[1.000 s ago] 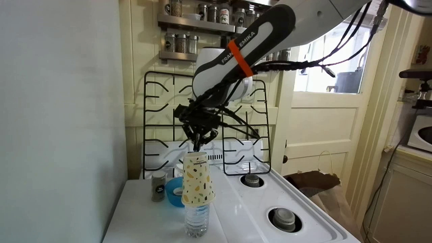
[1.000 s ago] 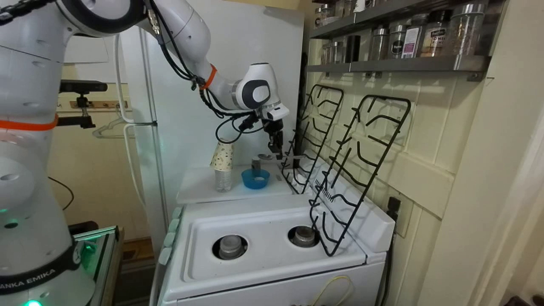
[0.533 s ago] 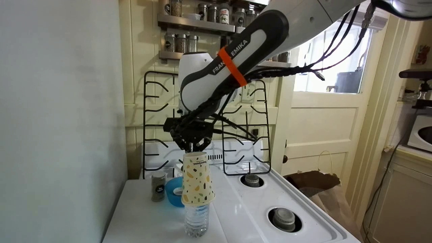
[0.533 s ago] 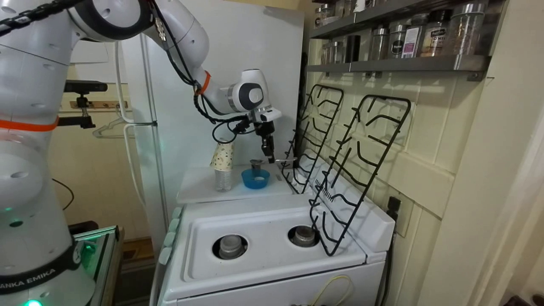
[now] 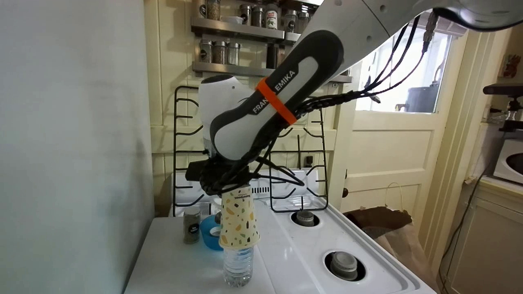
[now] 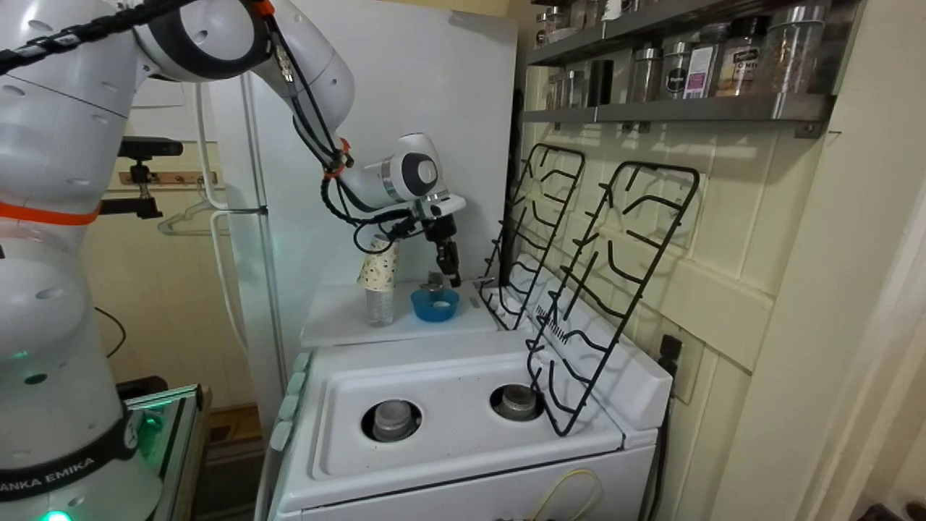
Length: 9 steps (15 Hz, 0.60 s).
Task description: Put the silver spoon in the blue bowl.
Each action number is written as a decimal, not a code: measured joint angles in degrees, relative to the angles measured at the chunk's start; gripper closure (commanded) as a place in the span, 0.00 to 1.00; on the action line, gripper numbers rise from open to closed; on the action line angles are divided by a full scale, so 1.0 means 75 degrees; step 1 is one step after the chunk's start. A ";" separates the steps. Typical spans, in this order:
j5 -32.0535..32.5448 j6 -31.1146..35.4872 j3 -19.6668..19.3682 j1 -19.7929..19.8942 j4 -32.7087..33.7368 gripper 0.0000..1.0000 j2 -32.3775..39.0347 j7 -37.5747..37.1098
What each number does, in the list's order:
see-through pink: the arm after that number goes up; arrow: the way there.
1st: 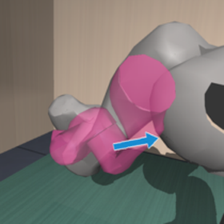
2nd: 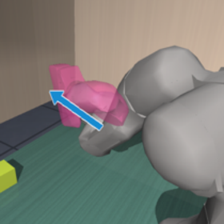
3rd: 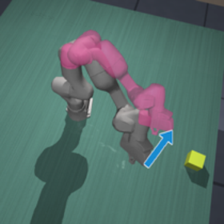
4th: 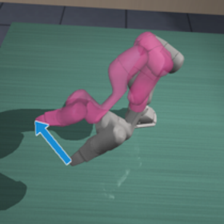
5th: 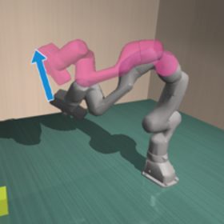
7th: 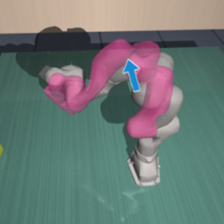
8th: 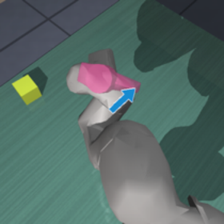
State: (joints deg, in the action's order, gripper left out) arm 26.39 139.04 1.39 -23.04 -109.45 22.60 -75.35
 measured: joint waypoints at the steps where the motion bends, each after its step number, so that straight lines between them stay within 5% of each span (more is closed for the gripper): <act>1: 0.0129 0.0000 -0.0035 -0.0051 0.0002 0.98 0.0029 -0.0154; 9: 0.0592 0.0000 -0.0141 -0.0181 0.0031 0.98 0.0073 -0.0733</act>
State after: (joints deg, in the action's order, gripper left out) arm 30.83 139.04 0.33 -24.40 -109.22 23.14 -80.85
